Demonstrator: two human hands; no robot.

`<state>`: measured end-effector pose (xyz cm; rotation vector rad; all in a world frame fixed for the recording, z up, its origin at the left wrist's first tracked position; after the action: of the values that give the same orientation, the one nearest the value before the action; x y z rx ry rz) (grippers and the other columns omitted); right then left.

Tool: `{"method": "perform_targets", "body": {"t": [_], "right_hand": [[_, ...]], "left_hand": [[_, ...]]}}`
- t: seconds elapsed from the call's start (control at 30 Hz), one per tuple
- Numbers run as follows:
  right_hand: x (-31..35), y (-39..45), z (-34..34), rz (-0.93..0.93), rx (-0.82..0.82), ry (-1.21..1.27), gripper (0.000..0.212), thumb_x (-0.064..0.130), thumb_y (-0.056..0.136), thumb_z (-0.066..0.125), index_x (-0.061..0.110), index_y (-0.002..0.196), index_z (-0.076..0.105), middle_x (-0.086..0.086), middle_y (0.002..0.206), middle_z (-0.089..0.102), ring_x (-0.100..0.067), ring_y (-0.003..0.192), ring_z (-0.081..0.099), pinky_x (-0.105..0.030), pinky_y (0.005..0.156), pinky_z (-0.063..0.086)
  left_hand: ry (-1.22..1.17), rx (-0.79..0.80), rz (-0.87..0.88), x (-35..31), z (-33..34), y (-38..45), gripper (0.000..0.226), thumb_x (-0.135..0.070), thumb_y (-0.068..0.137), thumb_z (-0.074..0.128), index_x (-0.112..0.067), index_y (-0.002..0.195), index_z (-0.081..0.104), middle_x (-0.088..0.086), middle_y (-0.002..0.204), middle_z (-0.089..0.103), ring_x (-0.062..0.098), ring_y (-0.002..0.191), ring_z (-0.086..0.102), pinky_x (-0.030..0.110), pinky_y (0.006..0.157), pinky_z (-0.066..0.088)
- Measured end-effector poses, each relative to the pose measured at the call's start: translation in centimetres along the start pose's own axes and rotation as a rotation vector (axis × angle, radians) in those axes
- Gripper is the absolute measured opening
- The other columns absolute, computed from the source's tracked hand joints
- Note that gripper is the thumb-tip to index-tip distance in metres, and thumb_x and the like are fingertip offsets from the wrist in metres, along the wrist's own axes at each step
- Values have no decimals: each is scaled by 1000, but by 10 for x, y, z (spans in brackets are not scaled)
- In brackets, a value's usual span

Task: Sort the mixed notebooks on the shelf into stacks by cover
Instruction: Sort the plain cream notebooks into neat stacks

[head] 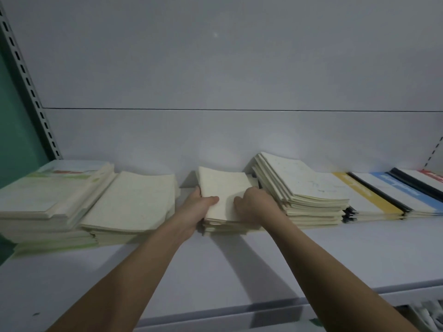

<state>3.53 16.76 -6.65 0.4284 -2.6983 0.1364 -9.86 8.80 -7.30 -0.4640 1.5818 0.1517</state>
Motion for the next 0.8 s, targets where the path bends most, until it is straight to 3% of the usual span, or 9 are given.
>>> {"method": "perform_targets", "body": {"t": [0.07,0.17,0.33,0.43,0.53,0.6,0.7,0.8], "right_hand": [[0,4,2,24,-5,41,53,36,99,35,-5,130,47,-22,132,51,-35,116,52,-32,82,37],[-3,12,4,81,-6,145,64,44,98,38,-9,136,37,-20,133,51,-33,117,53,-31,79,36],[-11,20,-3,32,-56,207,59,42,95,52,-1,134,46,-16,130,57,-30,116,55,-28,82,39],[-13,21,-7,24,-11,236,57,44,93,56,6,134,46,-9,132,56,-27,118,53,-27,83,38],[-9,28,-8,18,67,340,59,52,87,58,9,127,52,-4,118,60,-23,108,58,-32,89,46],[-7,28,-4,64,112,378,76,57,85,56,4,139,43,-7,128,58,-27,115,57,-39,98,46],[-9,32,7,154,56,252,71,43,98,44,-7,145,25,-23,141,45,-38,127,47,-42,104,40],[-9,34,10,165,13,170,78,45,101,35,-14,145,9,-28,148,36,-39,134,39,-41,105,34]], "left_hand": [[33,-6,12,0,-1,2,36,-11,95,55,-27,126,47,3,116,66,25,98,64,45,83,54],[43,16,7,2,1,4,43,-12,95,52,-36,129,43,-1,114,65,25,100,63,37,71,52],[61,-3,47,10,2,6,45,-14,94,51,-36,132,41,-7,112,64,19,95,62,28,60,45],[62,18,46,11,4,9,47,-16,93,52,-36,133,38,-8,111,64,15,91,62,25,54,42],[56,31,35,8,4,13,45,-20,94,54,-37,133,37,-6,108,64,16,88,62,23,53,41],[36,37,34,6,4,16,47,-24,94,54,-36,136,36,-6,108,64,17,90,62,25,58,44],[-3,25,49,9,4,24,63,-32,93,54,-44,146,23,-8,114,62,17,94,63,29,67,50],[-61,-23,115,11,9,26,66,-34,93,52,-46,149,19,-11,130,51,16,108,57,37,91,50]]}}
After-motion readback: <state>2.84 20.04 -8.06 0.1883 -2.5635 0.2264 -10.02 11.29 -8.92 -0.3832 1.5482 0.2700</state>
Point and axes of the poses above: each hand's wrist, its own y-axis towards the middle knuckle, its own z-axis out of the palm, x = y × z, the point moved 4 cm from there along y, towards the middle knuckle
